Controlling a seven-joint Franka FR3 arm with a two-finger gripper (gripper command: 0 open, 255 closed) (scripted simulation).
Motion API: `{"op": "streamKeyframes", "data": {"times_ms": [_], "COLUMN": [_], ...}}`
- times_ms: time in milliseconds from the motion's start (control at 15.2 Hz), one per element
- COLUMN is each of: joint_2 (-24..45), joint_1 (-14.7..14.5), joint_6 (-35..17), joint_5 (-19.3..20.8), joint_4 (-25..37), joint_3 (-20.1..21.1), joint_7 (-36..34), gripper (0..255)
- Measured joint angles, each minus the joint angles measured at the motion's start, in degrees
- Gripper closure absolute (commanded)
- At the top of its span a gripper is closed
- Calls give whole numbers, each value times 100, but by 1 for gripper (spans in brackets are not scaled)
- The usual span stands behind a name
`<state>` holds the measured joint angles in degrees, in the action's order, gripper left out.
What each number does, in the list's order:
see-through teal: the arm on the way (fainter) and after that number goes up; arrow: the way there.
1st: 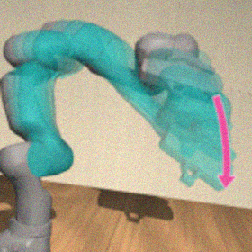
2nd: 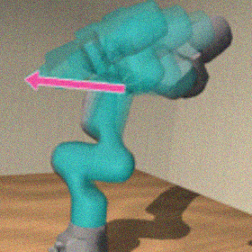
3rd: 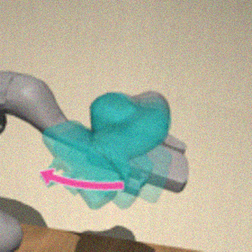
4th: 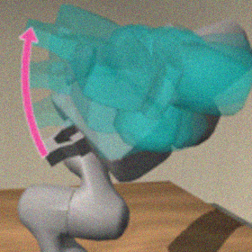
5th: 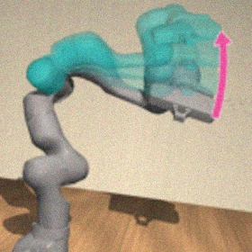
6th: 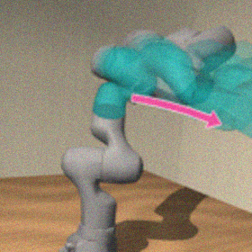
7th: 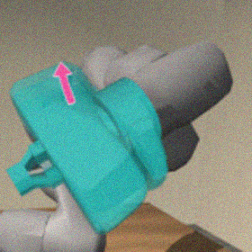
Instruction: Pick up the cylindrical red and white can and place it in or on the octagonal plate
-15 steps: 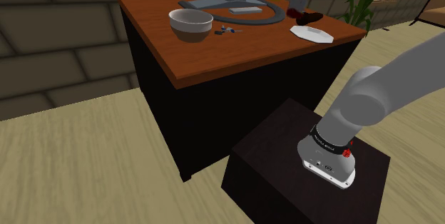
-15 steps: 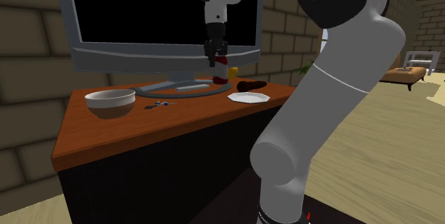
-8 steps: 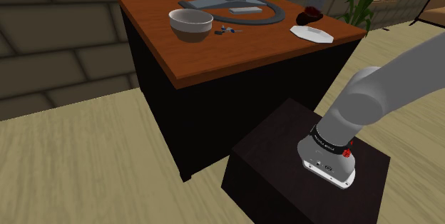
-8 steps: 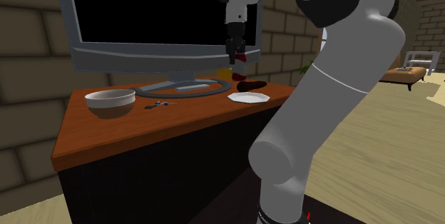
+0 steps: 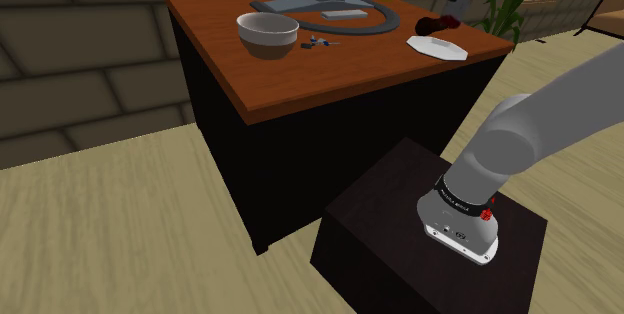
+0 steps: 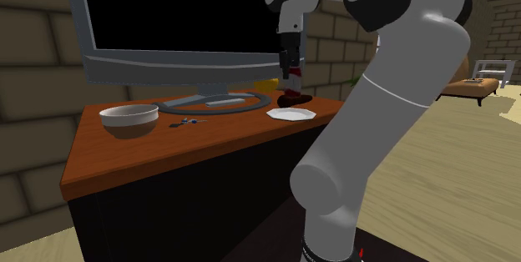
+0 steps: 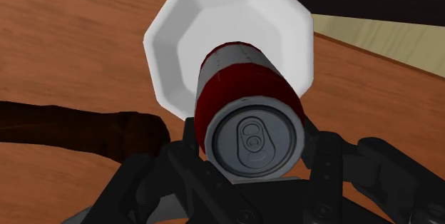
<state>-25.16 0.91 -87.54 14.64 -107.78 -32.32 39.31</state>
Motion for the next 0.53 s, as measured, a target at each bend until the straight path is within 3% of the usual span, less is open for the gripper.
{"op": "streamKeyframes", "data": {"times_ms": [528], "joint_2": [-180], "joint_1": [68], "joint_6": [-575], "joint_5": [111], "joint_4": [-741], "joint_3": [-58], "joint_7": [-68], "gripper": [255]}}
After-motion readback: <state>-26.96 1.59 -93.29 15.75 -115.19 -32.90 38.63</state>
